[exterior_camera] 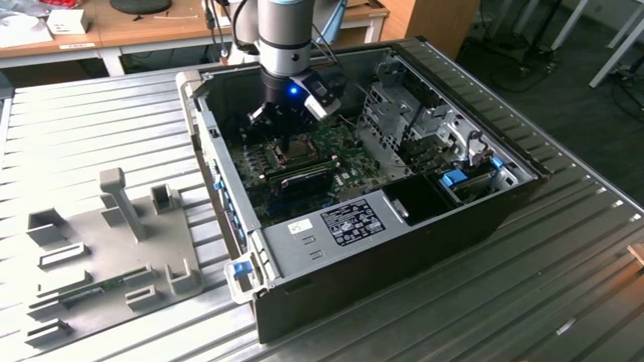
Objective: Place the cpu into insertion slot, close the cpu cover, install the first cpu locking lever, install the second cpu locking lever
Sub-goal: 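Close the cpu cover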
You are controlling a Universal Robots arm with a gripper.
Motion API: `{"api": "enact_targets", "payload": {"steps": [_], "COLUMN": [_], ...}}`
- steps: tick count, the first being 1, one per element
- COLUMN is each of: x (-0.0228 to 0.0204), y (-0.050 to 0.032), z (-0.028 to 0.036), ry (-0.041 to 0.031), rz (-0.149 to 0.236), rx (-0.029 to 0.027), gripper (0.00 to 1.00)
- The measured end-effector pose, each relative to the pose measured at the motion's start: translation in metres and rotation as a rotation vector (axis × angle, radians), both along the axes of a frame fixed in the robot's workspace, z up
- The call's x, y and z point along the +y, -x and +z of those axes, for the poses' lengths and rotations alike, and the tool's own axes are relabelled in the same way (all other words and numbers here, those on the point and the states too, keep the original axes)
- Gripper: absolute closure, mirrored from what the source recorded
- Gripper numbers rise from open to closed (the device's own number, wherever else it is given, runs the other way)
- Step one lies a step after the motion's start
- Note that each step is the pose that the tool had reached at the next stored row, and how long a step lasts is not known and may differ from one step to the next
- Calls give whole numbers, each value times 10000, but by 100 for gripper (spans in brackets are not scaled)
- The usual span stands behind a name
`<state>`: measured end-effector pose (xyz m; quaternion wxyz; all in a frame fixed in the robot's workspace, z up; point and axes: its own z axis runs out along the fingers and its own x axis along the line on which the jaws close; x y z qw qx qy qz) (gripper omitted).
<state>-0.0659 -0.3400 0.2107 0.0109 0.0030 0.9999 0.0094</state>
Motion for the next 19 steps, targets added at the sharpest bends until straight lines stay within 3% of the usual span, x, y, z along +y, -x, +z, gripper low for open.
{"api": "enact_targets", "payload": {"steps": [8, 19], "x": [0, 0], "y": [1, 11], "z": [-55, -67], "ry": [0, 1], "rz": [0, 1], "rx": [0, 0], "gripper": [90, 90]}}
